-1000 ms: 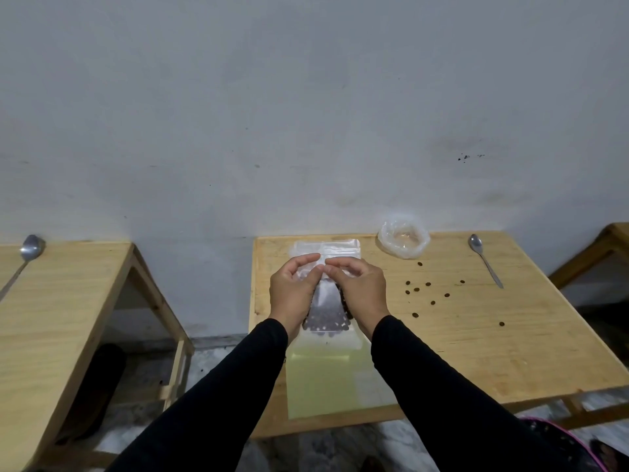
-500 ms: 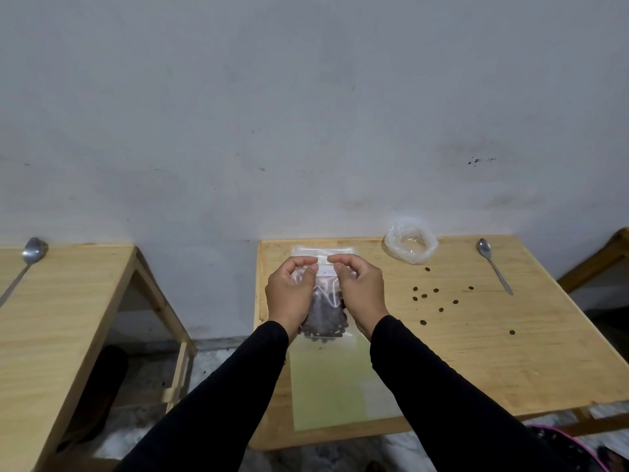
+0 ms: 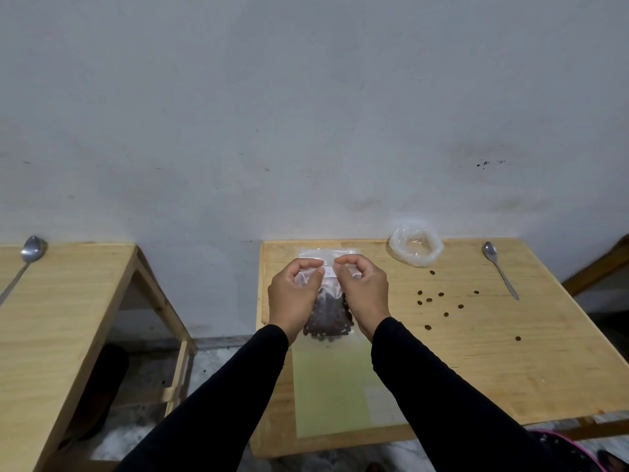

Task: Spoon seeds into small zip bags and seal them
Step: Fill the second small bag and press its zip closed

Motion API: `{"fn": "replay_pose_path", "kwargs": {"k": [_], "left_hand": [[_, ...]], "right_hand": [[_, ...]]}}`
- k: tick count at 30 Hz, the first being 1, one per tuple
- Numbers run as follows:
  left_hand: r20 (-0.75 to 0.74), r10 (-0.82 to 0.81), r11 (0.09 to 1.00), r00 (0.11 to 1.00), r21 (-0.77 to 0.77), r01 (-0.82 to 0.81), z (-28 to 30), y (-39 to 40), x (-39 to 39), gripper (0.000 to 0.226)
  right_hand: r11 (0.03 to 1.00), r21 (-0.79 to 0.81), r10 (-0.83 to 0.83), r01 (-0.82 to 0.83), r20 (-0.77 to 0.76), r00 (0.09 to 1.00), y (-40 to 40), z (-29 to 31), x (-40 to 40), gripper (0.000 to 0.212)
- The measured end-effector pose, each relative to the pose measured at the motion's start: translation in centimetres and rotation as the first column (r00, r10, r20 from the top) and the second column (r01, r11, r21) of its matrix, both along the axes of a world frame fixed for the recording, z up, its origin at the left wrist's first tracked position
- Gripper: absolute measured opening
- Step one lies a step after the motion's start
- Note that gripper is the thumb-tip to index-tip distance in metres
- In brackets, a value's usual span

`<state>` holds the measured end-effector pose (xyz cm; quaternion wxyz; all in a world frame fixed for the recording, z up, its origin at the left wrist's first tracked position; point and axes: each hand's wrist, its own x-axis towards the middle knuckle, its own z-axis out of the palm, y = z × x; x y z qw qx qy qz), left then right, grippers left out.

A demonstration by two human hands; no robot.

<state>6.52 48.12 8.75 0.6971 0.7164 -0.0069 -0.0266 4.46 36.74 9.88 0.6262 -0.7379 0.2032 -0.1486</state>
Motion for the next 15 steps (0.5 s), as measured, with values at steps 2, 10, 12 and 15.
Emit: {"fn": "replay_pose_path", "kwargs": {"k": [2, 10, 12, 15], "left_hand": [[0.004, 0.043, 0.999, 0.999, 0.005, -0.043, 0.0, -0.2, 0.1, 0.010], [-0.063, 0.130, 0.991, 0.990, -0.022, -0.131, -0.3, 0.5, 1.4, 0.023], [-0.062, 0.099, 0.995, 0.993, -0.015, -0.100, -0.4, 0.8, 1.7, 0.025], [-0.057, 0.027, 0.999, 0.998, -0.020, -0.028, -0.6, 1.0, 1.4, 0.021]], "right_hand": [[1.000, -0.023, 0.005, -0.004, 0.003, 1.000, 0.1, 0.0, 0.0, 0.015], [0.978, -0.010, 0.208, -0.209, -0.040, 0.977, 0.1, -0.7, 0.0, 0.017], [0.981, 0.019, 0.195, -0.194, -0.047, 0.980, 0.3, -0.9, 0.0, 0.020], [0.992, 0.072, 0.102, -0.100, -0.026, 0.994, 0.2, -1.1, 0.3, 0.022]]}}
